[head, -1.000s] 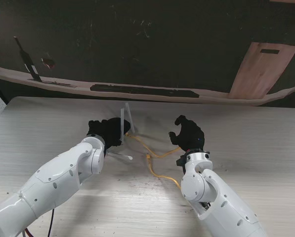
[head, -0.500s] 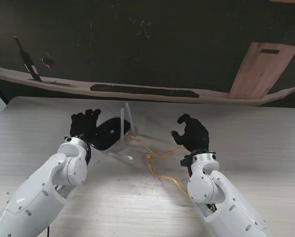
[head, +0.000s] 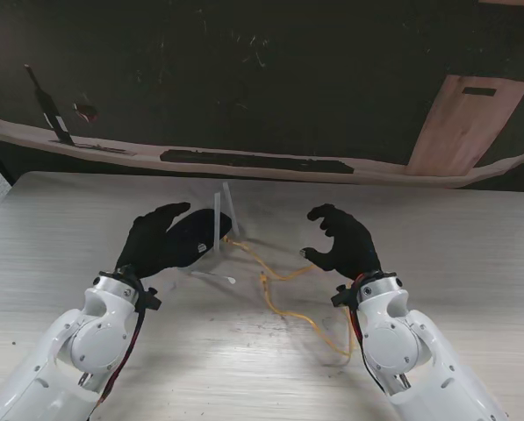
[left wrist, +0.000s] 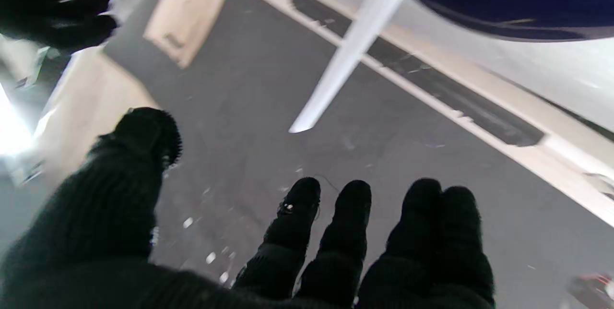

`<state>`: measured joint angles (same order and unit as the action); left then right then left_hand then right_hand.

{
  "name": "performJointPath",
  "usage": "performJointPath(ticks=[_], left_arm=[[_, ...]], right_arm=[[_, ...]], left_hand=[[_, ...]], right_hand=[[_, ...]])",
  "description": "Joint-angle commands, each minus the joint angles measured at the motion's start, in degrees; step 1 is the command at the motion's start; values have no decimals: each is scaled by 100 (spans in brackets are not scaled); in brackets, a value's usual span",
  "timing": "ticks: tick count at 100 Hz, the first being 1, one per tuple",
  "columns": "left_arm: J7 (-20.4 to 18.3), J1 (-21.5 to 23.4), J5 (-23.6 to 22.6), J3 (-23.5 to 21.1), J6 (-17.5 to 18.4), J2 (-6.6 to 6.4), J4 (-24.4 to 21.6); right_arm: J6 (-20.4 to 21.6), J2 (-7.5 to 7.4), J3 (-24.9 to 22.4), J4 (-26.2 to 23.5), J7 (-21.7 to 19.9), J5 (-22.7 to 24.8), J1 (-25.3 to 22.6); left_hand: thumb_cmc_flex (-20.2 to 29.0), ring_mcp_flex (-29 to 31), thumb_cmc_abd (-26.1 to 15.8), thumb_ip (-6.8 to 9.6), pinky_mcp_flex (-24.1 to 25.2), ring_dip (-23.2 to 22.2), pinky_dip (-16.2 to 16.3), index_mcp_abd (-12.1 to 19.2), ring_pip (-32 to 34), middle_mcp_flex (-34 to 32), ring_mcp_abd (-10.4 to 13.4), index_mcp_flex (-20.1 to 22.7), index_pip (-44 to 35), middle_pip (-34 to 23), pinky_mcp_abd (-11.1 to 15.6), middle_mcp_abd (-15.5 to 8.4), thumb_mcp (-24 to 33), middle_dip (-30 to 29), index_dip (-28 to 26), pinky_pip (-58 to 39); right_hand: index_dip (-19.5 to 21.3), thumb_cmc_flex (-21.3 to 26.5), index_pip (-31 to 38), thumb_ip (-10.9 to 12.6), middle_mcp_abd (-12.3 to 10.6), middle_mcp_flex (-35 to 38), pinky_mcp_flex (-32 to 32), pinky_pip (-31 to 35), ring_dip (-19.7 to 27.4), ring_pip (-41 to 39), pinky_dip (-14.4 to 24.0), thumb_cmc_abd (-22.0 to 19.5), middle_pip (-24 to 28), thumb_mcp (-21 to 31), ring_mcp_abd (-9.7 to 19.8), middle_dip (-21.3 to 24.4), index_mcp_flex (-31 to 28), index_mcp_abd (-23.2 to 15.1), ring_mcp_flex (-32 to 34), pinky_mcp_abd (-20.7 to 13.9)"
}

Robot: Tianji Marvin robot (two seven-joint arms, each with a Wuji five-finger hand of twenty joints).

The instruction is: Untangle the Ethernet cable and plug it into the router

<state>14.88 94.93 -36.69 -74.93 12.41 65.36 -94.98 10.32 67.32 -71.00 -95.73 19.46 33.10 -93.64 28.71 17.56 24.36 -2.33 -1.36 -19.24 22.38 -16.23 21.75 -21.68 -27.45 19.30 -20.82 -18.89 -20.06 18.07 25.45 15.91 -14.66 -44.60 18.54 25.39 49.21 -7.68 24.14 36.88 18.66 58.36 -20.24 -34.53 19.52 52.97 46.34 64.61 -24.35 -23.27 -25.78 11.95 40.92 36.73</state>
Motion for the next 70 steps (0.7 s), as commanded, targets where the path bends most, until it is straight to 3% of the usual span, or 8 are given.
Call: performJointPath(ticks=[1, 8, 17, 35, 51, 70], left_arm=[[-3, 48, 17, -29, 52, 11, 22], [-127, 116, 370, -168, 470, 16, 33], [-602, 213, 930, -320, 969, -14, -8], [-1160, 278, 1228, -383, 1481, -119, -79], [-1248, 205, 1223, -212, 1704, -149, -104], [-1205, 100, 982, 49, 1496, -158, -102]], right_arm=[[54, -45, -73, -39, -39, 37, -101], [346, -74, -194, -72, -123, 63, -185], [672, -108, -341, -149, -354, -78, -297], [1112, -139, -501, -246, -718, -510, -408], [1361, -162, -523, -285, -957, -802, -424], [1496, -179, -460, -349, -1163, -1108, -420]], left_hand=[[-21, 277, -16, 86, -180, -199, 189, 126, 149, -127, 638, 77, -74, -34, 95, -192, 184, 4, -111, -361], [-4, 383, 33, 77, -238, -282, 264, 127, 212, -142, 645, 79, -88, -50, 58, -205, 247, 17, -126, -492], [59, 430, 79, 63, -247, -343, 297, 165, 208, -156, 656, 79, -39, -41, 34, -213, 273, 14, -111, -540], [57, 463, 200, 26, -230, -391, 256, 267, 72, -254, 721, 163, 44, 12, 97, -306, 353, -14, -117, -427], [-43, 433, 308, -19, -224, -370, 142, 282, -82, -201, 786, 52, 109, -28, 118, -380, 630, 13, -121, -186], [-71, 380, 333, -45, -222, -391, 151, 256, -53, -45, 828, -130, 159, -47, 144, -374, 767, 31, -80, -199]], right_hand=[[40, -161, 128, -184, -168, -134, -45, -161, 50, 75, -1, 214, -2, 149, 183, 61, 220, -167, -79, -106], [46, -258, 150, -219, -215, -173, -28, -221, 39, 77, 17, 325, -19, 187, 212, 68, 286, -218, -61, -185], [45, -392, 162, -277, -278, -254, -41, -387, 54, 141, 17, 452, -53, 252, 271, 81, 382, -271, -95, -307], [30, -685, 166, -372, -350, -356, -80, -767, 88, 265, 19, 644, -111, 358, 339, 104, 488, -356, -176, -416], [29, -924, 180, -422, -392, -382, -68, -977, 100, 329, 68, 683, -148, 410, 387, 119, 545, -420, -201, -414], [29, -1106, 192, -458, -440, -343, -9, -1102, 91, 353, 154, 695, -161, 436, 415, 125, 549, -450, -146, -331]])
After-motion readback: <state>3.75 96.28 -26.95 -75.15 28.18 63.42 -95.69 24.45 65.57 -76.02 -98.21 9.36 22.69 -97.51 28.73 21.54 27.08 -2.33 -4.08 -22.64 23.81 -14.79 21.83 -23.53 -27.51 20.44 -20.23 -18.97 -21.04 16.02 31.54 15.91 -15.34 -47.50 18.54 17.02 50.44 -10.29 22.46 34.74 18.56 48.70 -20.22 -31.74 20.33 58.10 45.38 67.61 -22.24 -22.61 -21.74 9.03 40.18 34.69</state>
